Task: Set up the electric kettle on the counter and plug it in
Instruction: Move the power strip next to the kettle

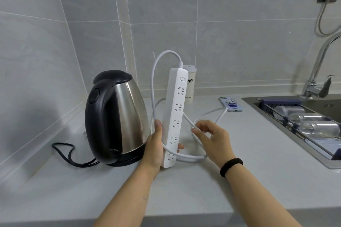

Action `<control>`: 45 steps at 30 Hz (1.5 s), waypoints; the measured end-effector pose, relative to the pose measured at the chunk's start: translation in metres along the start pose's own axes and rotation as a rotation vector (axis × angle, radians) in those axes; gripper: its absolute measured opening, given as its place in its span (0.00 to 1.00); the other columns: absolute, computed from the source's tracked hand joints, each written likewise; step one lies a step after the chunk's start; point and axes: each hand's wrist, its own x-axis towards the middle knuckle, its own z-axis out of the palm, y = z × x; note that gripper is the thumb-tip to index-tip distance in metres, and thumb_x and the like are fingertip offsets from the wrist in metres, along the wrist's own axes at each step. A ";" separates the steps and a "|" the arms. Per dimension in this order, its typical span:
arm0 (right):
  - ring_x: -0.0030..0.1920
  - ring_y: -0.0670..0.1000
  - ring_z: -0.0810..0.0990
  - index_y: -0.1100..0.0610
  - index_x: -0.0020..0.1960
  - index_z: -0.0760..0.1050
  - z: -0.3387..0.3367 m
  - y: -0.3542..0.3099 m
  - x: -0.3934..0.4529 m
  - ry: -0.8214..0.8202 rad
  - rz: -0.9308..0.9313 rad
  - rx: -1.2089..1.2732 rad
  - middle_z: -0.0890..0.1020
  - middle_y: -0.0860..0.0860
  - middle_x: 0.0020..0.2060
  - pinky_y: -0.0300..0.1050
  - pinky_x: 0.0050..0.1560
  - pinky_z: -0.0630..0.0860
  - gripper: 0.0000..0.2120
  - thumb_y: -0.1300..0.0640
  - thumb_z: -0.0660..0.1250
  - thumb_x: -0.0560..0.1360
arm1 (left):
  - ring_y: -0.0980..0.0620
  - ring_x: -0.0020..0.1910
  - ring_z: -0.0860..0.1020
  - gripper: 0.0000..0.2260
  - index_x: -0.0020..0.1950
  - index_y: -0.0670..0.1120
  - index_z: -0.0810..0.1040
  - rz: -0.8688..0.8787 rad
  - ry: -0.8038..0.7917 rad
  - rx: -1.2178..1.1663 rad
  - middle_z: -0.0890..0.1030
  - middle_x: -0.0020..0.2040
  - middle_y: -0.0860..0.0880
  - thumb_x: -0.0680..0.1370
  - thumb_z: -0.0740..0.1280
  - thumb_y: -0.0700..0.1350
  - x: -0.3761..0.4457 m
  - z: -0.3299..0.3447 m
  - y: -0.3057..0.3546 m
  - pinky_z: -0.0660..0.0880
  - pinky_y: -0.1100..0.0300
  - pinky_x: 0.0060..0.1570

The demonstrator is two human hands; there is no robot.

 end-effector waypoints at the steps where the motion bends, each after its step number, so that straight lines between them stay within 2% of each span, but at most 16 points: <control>1: 0.43 0.45 0.78 0.49 0.41 0.78 0.000 0.000 0.000 -0.040 0.009 0.013 0.82 0.42 0.37 0.41 0.46 0.73 0.06 0.58 0.71 0.73 | 0.46 0.37 0.83 0.37 0.60 0.48 0.81 0.005 0.000 -0.009 0.85 0.44 0.43 0.70 0.47 0.72 0.000 0.000 0.000 0.75 0.55 0.40; 4: 0.42 0.46 0.79 0.52 0.43 0.76 0.000 0.000 -0.001 -0.155 0.031 0.005 0.84 0.45 0.36 0.42 0.45 0.71 0.03 0.58 0.68 0.76 | 0.46 0.35 0.82 0.36 0.60 0.49 0.81 0.006 -0.026 -0.047 0.85 0.47 0.44 0.71 0.47 0.71 -0.001 0.001 0.002 0.75 0.56 0.39; 6: 0.45 0.46 0.80 0.52 0.45 0.76 0.002 0.000 -0.002 -0.192 0.037 0.001 0.85 0.45 0.38 0.45 0.49 0.71 0.02 0.57 0.67 0.77 | 0.47 0.34 0.81 0.34 0.57 0.51 0.82 0.006 -0.043 -0.069 0.85 0.48 0.45 0.71 0.47 0.70 -0.002 0.002 0.003 0.76 0.55 0.39; 8: 0.53 0.44 0.77 0.49 0.45 0.76 0.005 0.004 -0.002 -0.145 -0.026 -0.054 0.83 0.44 0.46 0.47 0.59 0.69 0.03 0.56 0.68 0.76 | 0.46 0.34 0.81 0.31 0.52 0.56 0.84 0.009 -0.041 -0.081 0.85 0.49 0.47 0.72 0.47 0.70 -0.004 0.003 0.004 0.77 0.54 0.40; 10: 0.59 0.41 0.69 0.46 0.43 0.79 0.008 0.007 0.000 -0.016 -0.115 -0.162 0.77 0.46 0.55 0.47 0.64 0.62 0.05 0.56 0.72 0.73 | 0.45 0.36 0.81 0.28 0.47 0.62 0.84 0.017 -0.039 -0.082 0.85 0.52 0.47 0.72 0.46 0.69 -0.004 0.003 0.006 0.78 0.50 0.44; 12: 0.52 0.44 0.68 0.46 0.43 0.82 0.007 0.004 0.001 0.111 -0.120 -0.172 0.74 0.48 0.49 0.42 0.58 0.64 0.05 0.56 0.74 0.71 | 0.44 0.37 0.81 0.27 0.46 0.64 0.84 0.019 -0.031 -0.078 0.85 0.54 0.48 0.72 0.46 0.69 -0.004 0.003 0.006 0.77 0.48 0.46; 14: 0.41 0.42 0.69 0.47 0.42 0.82 0.004 0.001 0.002 0.111 -0.094 -0.070 0.71 0.48 0.39 0.34 0.46 0.65 0.06 0.59 0.73 0.72 | 0.44 0.37 0.81 0.26 0.45 0.65 0.84 0.018 -0.026 -0.072 0.84 0.55 0.50 0.72 0.46 0.69 -0.003 0.002 0.005 0.77 0.47 0.48; 16: 0.34 0.42 0.69 0.49 0.42 0.81 0.004 -0.002 0.002 0.088 -0.101 -0.029 0.68 0.47 0.33 0.31 0.39 0.65 0.07 0.61 0.71 0.73 | 0.44 0.37 0.82 0.27 0.47 0.64 0.84 0.019 -0.026 -0.061 0.84 0.55 0.51 0.72 0.46 0.70 -0.003 0.002 0.005 0.78 0.47 0.48; 19: 0.33 0.44 0.71 0.50 0.43 0.80 0.004 -0.003 0.001 0.170 -0.133 -0.033 0.70 0.48 0.33 0.29 0.38 0.66 0.06 0.60 0.70 0.75 | 0.45 0.37 0.82 0.28 0.55 0.60 0.80 0.033 -0.027 -0.051 0.84 0.56 0.52 0.72 0.46 0.69 -0.002 0.002 0.004 0.78 0.46 0.48; 21: 0.34 0.44 0.72 0.50 0.43 0.79 0.001 -0.003 0.002 0.260 -0.132 -0.020 0.73 0.49 0.34 0.30 0.38 0.68 0.06 0.59 0.69 0.75 | 0.45 0.36 0.81 0.29 0.57 0.57 0.79 0.038 -0.024 -0.047 0.84 0.56 0.52 0.72 0.46 0.69 -0.002 0.002 0.004 0.78 0.47 0.48; 23: 0.34 0.43 0.73 0.51 0.44 0.80 -0.002 -0.004 0.003 0.351 -0.119 0.016 0.75 0.49 0.34 0.30 0.38 0.69 0.04 0.59 0.68 0.76 | 0.46 0.35 0.81 0.30 0.56 0.56 0.81 0.038 -0.022 -0.053 0.84 0.56 0.50 0.73 0.46 0.68 -0.003 0.002 0.004 0.77 0.47 0.47; 27: 0.36 0.44 0.74 0.52 0.46 0.81 -0.007 -0.002 0.005 0.448 -0.128 0.011 0.76 0.51 0.36 0.30 0.38 0.69 0.03 0.58 0.69 0.76 | 0.46 0.34 0.80 0.29 0.46 0.59 0.85 0.037 -0.027 -0.067 0.84 0.54 0.47 0.74 0.46 0.68 -0.004 0.003 0.004 0.77 0.44 0.49; 30: 0.36 0.50 0.75 0.55 0.47 0.82 -0.008 0.002 0.009 0.475 -0.145 -0.012 0.77 0.53 0.35 0.38 0.38 0.70 0.03 0.58 0.68 0.76 | 0.45 0.33 0.79 0.30 0.48 0.55 0.85 0.047 -0.030 -0.082 0.84 0.53 0.45 0.74 0.46 0.67 -0.003 0.002 0.002 0.76 0.44 0.49; 34: 0.40 0.53 0.80 0.54 0.49 0.82 -0.010 0.009 0.019 0.457 -0.155 -0.046 0.80 0.52 0.38 0.42 0.44 0.76 0.05 0.59 0.67 0.77 | 0.46 0.32 0.78 0.37 0.61 0.44 0.78 0.042 -0.035 -0.083 0.85 0.51 0.43 0.72 0.47 0.69 -0.001 0.000 0.000 0.76 0.51 0.43; 39: 0.44 0.56 0.79 0.57 0.54 0.80 -0.016 0.030 0.041 0.400 -0.119 -0.271 0.80 0.53 0.41 0.39 0.48 0.71 0.08 0.58 0.64 0.79 | 0.46 0.31 0.78 0.38 0.62 0.43 0.77 0.022 -0.055 -0.083 0.85 0.50 0.40 0.71 0.47 0.69 0.001 0.000 -0.001 0.74 0.55 0.40; 45: 0.56 0.57 0.76 0.57 0.66 0.74 -0.018 0.047 0.060 0.235 0.016 -0.389 0.78 0.55 0.56 0.45 0.57 0.70 0.16 0.57 0.57 0.81 | 0.46 0.33 0.78 0.37 0.63 0.45 0.77 0.015 -0.062 -0.051 0.85 0.48 0.42 0.72 0.47 0.70 0.002 0.000 -0.002 0.73 0.57 0.37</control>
